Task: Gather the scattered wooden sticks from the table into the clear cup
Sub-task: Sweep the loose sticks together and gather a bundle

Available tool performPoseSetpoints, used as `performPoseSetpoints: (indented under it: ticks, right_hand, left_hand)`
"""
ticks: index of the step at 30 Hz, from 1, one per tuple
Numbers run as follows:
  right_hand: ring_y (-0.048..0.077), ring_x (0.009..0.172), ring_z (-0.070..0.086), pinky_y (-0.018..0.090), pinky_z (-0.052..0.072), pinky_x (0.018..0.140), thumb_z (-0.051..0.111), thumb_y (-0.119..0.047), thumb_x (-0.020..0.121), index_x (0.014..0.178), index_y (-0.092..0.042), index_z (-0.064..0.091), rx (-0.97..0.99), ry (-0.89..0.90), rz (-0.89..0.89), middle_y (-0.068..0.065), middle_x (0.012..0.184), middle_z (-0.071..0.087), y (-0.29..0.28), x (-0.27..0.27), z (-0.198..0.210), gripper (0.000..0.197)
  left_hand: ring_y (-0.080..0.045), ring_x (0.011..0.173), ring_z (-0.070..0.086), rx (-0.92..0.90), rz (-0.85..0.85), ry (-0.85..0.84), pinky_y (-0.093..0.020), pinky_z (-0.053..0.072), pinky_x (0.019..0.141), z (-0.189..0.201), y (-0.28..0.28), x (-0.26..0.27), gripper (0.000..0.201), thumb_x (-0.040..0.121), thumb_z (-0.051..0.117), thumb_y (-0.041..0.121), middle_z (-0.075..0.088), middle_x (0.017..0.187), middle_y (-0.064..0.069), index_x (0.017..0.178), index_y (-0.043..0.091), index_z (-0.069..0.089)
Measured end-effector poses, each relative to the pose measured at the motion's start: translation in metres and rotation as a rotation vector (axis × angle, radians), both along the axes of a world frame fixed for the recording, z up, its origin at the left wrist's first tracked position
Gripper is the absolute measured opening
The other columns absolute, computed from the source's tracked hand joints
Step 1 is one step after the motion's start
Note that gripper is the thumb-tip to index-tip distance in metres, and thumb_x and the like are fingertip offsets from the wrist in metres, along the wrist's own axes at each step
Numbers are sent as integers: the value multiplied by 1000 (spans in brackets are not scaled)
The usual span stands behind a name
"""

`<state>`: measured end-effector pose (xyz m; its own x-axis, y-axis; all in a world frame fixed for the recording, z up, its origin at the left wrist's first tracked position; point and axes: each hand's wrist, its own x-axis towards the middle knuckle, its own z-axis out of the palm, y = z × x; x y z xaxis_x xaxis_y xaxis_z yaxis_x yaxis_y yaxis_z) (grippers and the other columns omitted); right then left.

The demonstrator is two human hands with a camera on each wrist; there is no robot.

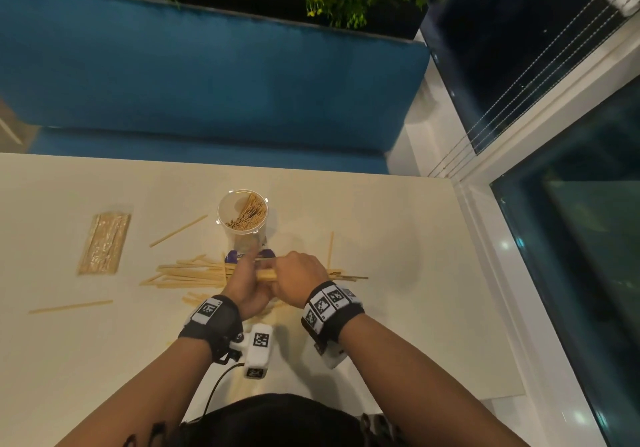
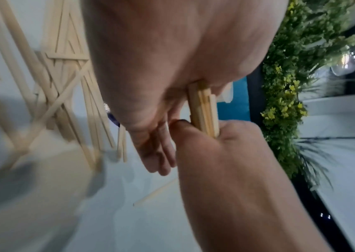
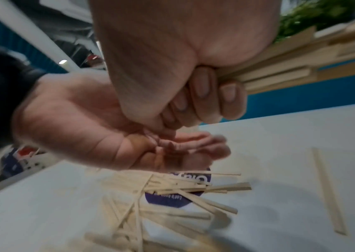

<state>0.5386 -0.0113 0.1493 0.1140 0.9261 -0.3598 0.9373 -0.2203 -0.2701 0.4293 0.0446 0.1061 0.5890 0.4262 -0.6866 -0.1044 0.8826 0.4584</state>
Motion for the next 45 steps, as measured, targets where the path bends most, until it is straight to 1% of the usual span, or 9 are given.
performPoseSetpoints:
  ticks: [2,4,10,14,21,31,36,42,45]
  right_hand:
    - [18,65,66,33,56,65,57,-35,88,87,-25,75,95,202,-175,0,74,68,4,7,4,21]
    - [7,46,46,27,41,51,58,-33,96,55,-14,55,313,503,-430,-9,52,52,6,18,13,44]
    - [18,46,25,38,19,47,56,-20,106,61,-1,40,763,1268,-763,5,50,30,6,24,67,52]
    - [20,44,29,35,24,45,56,-20,106,63,9,37,862,1269,-760,8,51,33,2,25,75,55]
    - [25,44,42,32,43,49,71,-30,96,82,3,51,830,1203,-674,12,53,46,-4,14,61,40]
    - [33,65,67,38,58,61,70,-49,92,71,-2,65,656,959,-725,14,66,67,-2,5,42,52]
    - [10,88,74,19,57,75,69,-52,92,91,-15,77,633,934,-728,1,94,75,-1,5,31,39]
    - [17,88,70,40,60,78,84,-41,83,101,-19,66,727,855,-737,-5,99,71,-5,11,39,34]
    - [17,101,63,28,56,82,84,-45,79,126,-21,51,932,662,-682,-7,123,59,-10,18,50,62]
  left_hand:
    - [-28,91,66,-74,32,-76,-39,56,77,2,5,-4,81,89,43,77,66,103,-14,116,4,66]
    - [-33,105,65,-111,21,-47,-44,53,93,5,6,-4,85,89,46,76,65,117,-19,120,-1,63]
    - [-45,120,62,-325,-153,-142,-52,43,110,37,-3,22,55,104,33,32,59,132,-33,139,-8,48]
    - [-30,94,62,-441,-178,-301,-27,34,111,48,-1,28,44,102,31,25,67,103,-29,117,-8,56]
    - [-39,99,72,-434,-145,-391,-50,61,82,71,3,35,45,97,36,16,68,113,-29,116,-11,68]
    - [-24,90,73,-303,-287,-440,-38,62,79,59,7,31,40,94,58,48,72,99,-9,109,13,72]
    - [-8,36,46,-132,-350,-185,-13,29,30,54,4,31,27,95,59,42,50,57,1,85,18,67]
    - [-4,28,29,3,-351,-89,-12,21,27,54,11,27,32,105,47,29,43,52,-2,85,14,66]
    - [-5,29,27,35,-372,-23,-14,21,27,51,13,26,32,104,50,34,44,54,-2,85,11,61]
